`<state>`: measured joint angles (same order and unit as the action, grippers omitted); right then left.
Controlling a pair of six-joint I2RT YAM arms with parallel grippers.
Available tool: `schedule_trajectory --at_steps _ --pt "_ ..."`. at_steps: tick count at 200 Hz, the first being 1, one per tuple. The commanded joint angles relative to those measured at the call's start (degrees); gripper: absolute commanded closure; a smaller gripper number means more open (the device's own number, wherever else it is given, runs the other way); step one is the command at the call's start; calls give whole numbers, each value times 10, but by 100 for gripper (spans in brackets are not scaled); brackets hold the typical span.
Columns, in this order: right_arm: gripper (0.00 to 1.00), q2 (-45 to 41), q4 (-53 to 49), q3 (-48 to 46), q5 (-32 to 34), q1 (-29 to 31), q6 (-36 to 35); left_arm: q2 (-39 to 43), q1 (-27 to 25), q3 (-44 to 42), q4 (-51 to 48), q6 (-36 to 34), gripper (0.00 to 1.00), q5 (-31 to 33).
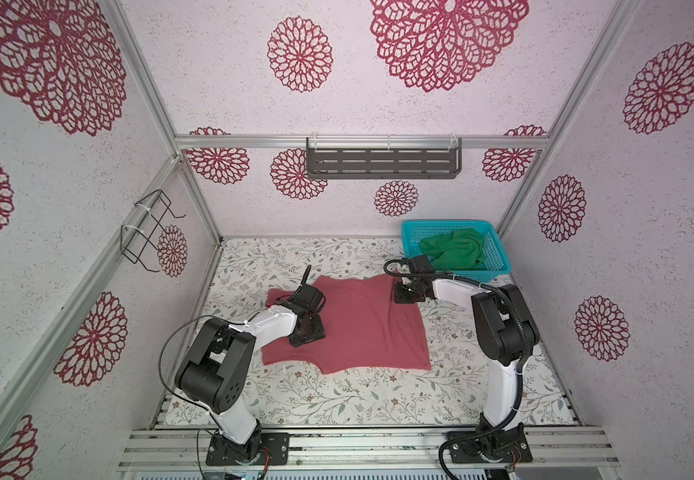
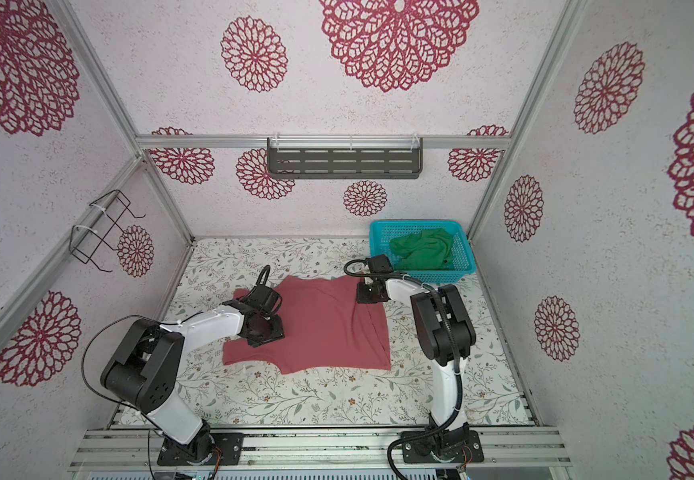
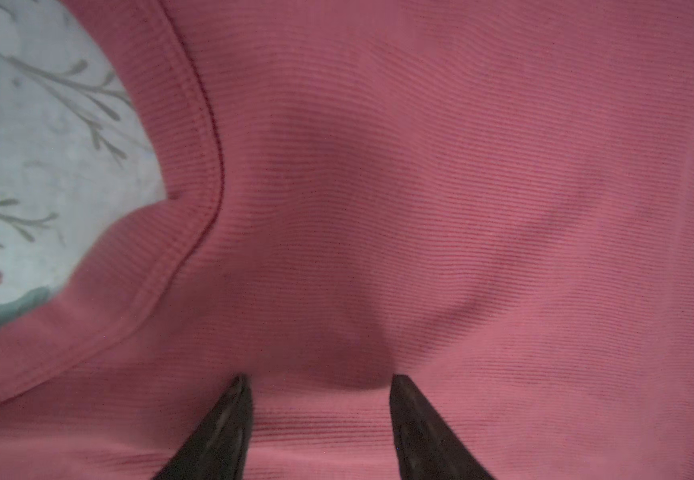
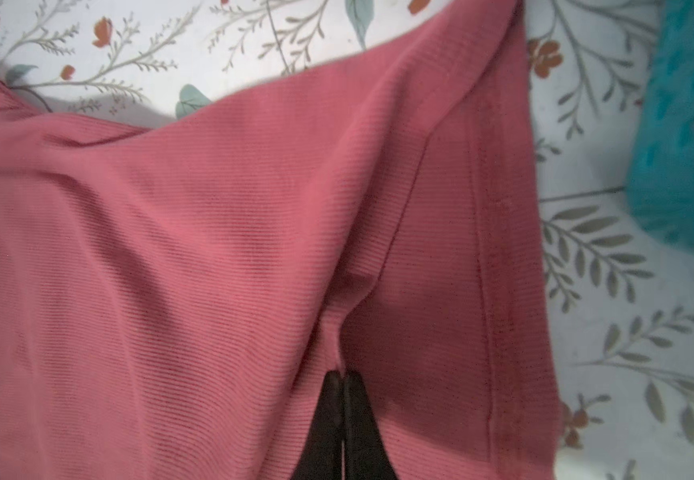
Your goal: Fold and stack the tank tops
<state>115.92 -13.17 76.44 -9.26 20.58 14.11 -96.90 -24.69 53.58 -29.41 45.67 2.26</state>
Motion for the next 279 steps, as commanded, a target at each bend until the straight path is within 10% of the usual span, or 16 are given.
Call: schedule_trajectory --at_steps 1,81,118,195,279 --pt "100 -44 -3 -14 37 -14 1 -4 11 -14 7 0 43 14" --pt "100 -89 -25 -30 72 -62 -15 -13 42 -39 8 -18 43 31" --pt "68 -141 -61 -51 39 -56 -26 -25 43 -28 6 -24 43 30" --pt "82 -272 -110 -224 12 28 4 -21 43 -27 7 -32 43 24" --pt "70 -276 -101 -290 52 62 46 -13 46 -39 15 -30 43 22"
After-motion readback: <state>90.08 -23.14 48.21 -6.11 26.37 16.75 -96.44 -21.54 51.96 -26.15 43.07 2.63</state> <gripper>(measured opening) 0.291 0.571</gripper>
